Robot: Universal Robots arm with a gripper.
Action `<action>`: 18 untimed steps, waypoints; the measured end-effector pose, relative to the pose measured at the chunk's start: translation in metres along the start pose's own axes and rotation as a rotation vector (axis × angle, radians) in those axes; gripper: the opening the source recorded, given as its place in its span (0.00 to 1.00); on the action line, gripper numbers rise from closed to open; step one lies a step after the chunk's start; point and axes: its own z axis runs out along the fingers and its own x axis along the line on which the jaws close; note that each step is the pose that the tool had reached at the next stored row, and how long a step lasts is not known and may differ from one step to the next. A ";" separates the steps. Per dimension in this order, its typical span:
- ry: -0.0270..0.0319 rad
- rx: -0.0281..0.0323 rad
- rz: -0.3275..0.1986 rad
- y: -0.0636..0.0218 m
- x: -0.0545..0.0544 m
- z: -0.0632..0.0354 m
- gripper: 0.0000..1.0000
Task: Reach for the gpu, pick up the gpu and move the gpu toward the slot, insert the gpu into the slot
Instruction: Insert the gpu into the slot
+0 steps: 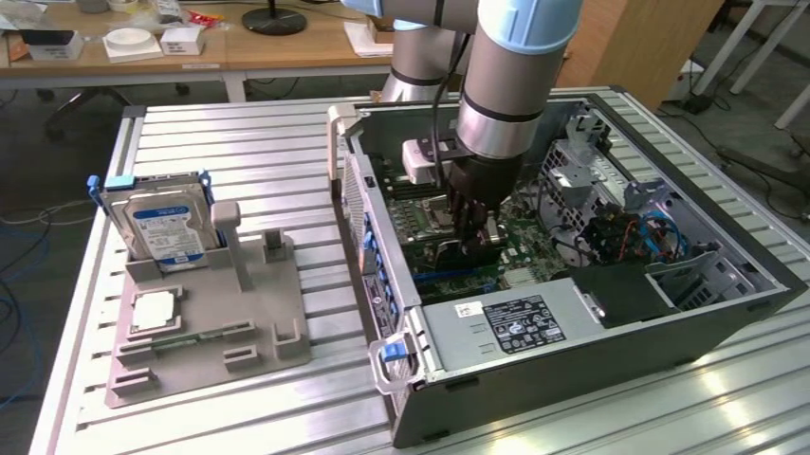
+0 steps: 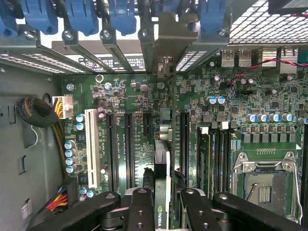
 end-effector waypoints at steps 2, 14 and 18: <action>-0.0001 0.0001 0.000 0.0002 0.000 0.0000 0.26; -0.0006 0.0000 -0.026 0.0006 -0.002 0.0001 0.26; -0.0006 -0.0001 -0.026 0.0006 -0.002 0.0002 0.26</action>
